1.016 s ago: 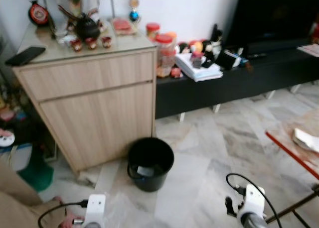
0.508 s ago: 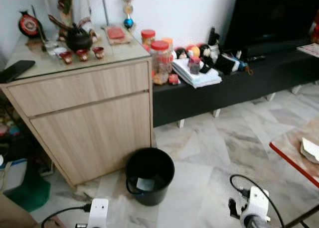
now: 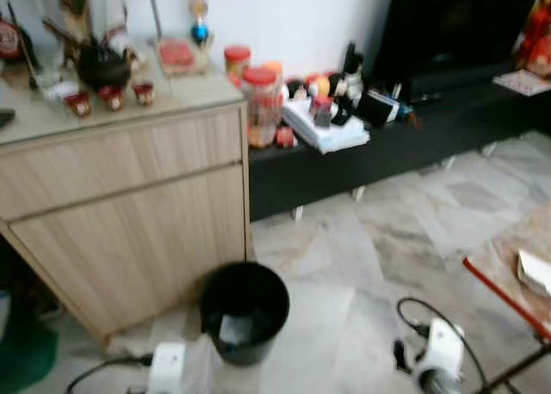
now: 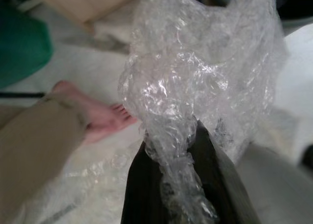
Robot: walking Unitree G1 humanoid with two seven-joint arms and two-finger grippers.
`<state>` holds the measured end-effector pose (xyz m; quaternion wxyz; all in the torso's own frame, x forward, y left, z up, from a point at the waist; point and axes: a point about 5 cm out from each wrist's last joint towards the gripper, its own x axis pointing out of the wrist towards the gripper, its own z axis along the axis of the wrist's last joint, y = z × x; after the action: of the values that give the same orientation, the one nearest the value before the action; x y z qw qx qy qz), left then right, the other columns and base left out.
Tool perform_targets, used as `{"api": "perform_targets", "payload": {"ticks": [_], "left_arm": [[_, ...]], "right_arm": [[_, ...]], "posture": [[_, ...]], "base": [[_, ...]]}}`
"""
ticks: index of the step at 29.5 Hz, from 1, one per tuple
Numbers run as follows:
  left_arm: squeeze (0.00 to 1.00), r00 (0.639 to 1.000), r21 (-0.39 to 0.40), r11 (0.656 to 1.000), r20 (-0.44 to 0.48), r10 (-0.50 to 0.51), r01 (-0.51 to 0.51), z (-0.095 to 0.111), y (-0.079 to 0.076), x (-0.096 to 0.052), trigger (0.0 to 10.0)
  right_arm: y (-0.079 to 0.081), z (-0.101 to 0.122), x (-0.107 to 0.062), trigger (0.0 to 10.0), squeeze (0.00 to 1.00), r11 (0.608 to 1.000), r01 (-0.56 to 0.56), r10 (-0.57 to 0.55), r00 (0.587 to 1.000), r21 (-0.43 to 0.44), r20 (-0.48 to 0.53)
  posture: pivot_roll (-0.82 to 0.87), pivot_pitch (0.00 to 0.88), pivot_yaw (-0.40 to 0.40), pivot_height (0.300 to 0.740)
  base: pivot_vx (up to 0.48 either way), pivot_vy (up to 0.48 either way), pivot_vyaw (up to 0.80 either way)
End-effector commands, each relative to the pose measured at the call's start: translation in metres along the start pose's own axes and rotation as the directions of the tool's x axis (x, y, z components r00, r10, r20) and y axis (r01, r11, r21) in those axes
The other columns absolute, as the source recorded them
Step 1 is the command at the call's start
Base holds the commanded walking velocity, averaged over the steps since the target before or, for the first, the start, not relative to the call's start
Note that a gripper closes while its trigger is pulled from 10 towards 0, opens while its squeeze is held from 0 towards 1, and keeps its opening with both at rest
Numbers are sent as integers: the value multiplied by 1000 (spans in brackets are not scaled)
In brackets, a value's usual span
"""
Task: Picking trash to rubbish bin
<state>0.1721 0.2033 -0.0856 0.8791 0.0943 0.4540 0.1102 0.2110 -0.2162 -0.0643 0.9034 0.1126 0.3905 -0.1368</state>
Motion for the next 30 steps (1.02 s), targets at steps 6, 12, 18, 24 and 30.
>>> {"api": "perform_targets", "payload": {"ticks": [6, 12, 18, 24, 30], "left_arm": [[0, 1000, 1, 1000, 12, -24, 24, 5, -10, 0, 10000], [0, 1000, 2, 1000, 11, -28, 28, 5, -12, -1, 10000], [0, 999, 14, 999, 36, -36, 35, 9, -15, -1, 10000], [0, 995, 19, 999, 96, -28, 26, 24, -14, 1, 10000], [0, 994, 16, 1000, 104, -22, 20, 28, -12, 2, 10000]], "right_arm": [[-10, 2, -1, 10000, 0, 999, -3, 4, 1000, -33, 18], [-13, 2, -1, 10000, 0, 1000, 15, -15, 1000, -25, 11], [-16, 3, -2, 10000, 0, 999, 21, -21, 1000, -28, 11], [-13, 8, 0, 10000, 0, 999, 4, -3, 1000, -39, 24], [-10, 11, 0, 10000, 0, 999, -3, 4, 1000, -43, 31]], "posture": [[1, 20, -55, 740], [-5, 17, -61, 740], [-3, 10, -68, 740], [-2, 4, -68, 740], [-2, 4, -68, 740]], "base": [[271, 0, 0], [271, 0, 266], [276, 0, 0], [289, 0, 0], [308, 0, 0]]}}
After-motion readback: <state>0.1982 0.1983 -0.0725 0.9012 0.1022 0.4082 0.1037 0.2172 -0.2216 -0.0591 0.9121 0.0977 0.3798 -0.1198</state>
